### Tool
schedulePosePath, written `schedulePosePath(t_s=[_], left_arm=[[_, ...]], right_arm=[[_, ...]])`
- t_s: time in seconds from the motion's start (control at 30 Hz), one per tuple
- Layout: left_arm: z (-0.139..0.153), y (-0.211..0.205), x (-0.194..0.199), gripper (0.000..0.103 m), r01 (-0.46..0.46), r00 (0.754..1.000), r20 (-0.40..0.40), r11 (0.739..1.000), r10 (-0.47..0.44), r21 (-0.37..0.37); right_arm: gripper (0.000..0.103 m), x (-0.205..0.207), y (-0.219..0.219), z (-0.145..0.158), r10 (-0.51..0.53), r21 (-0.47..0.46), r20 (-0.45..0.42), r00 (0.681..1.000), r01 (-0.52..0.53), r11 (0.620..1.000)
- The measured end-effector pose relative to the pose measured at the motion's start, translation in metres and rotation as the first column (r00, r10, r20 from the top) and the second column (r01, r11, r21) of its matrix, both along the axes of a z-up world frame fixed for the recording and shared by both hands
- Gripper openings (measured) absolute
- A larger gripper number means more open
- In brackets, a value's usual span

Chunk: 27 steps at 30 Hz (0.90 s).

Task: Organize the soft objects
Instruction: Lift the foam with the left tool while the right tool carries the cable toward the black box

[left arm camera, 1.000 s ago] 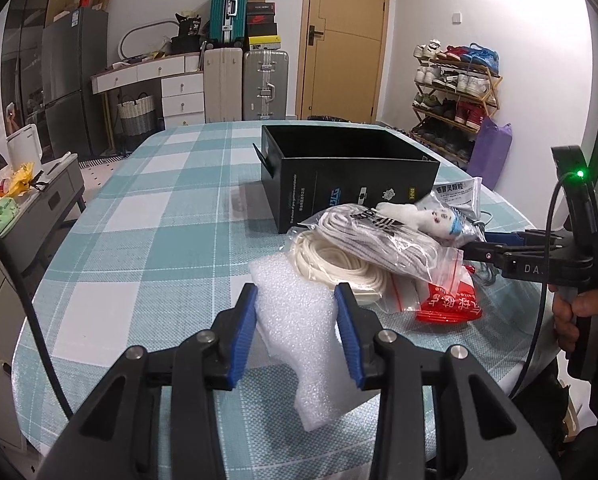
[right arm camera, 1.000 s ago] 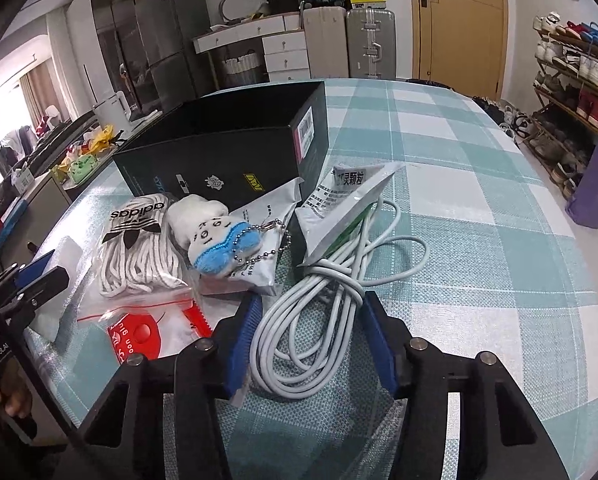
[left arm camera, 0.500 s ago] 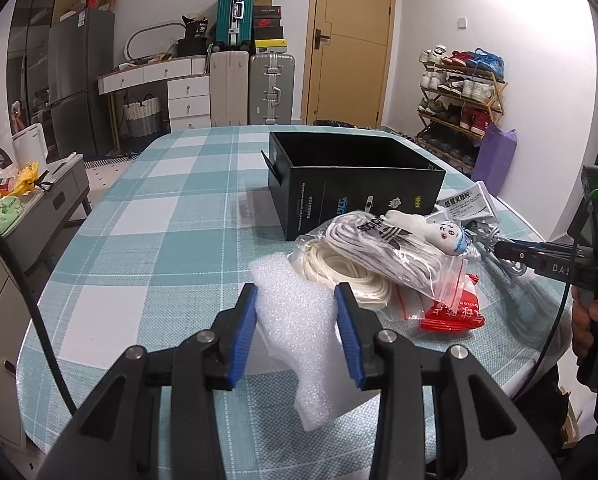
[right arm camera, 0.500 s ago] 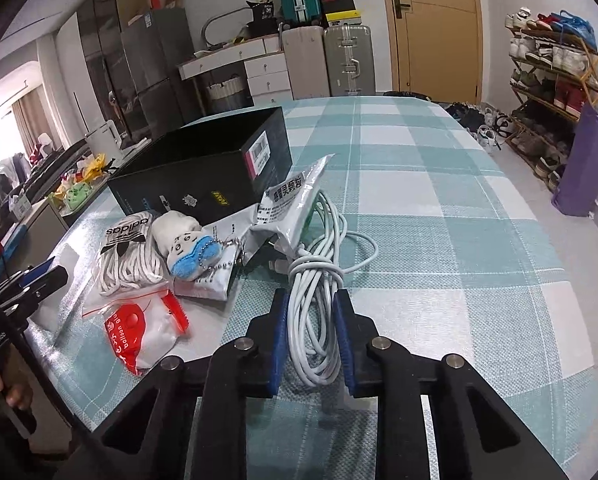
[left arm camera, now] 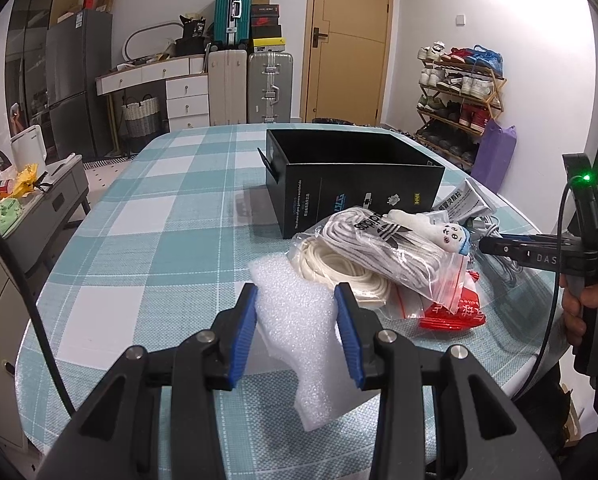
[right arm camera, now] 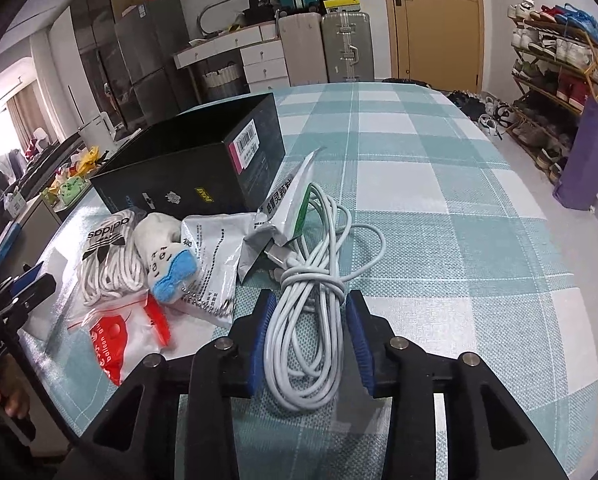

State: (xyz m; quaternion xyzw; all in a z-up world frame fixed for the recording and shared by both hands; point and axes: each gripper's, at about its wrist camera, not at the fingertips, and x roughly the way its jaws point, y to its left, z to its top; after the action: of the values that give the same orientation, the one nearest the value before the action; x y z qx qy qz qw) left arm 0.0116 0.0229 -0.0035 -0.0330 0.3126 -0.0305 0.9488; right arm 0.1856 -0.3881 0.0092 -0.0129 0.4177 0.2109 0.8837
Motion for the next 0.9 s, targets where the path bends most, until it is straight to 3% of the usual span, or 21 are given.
schedulePosePath(t_s=[0.5, 0.9], left_arm=[[0.01, 0.0, -0.001, 0.038, 0.003, 1.0, 0.025, 1.0, -0.003, -0.011], [0.03, -0.001, 0.007, 0.038, 0.02, 0.997, 0.07, 1.0, -0.02, -0.011]], right_arm=[[0.032, -0.013, -0.015, 0.011, -0.033, 0.036, 0.073, 0.997, 0.031, 0.999], [0.032, -0.04, -0.027, 0.052, -0.014, 0.105, 0.204, 0.979, -0.008, 0.994]])
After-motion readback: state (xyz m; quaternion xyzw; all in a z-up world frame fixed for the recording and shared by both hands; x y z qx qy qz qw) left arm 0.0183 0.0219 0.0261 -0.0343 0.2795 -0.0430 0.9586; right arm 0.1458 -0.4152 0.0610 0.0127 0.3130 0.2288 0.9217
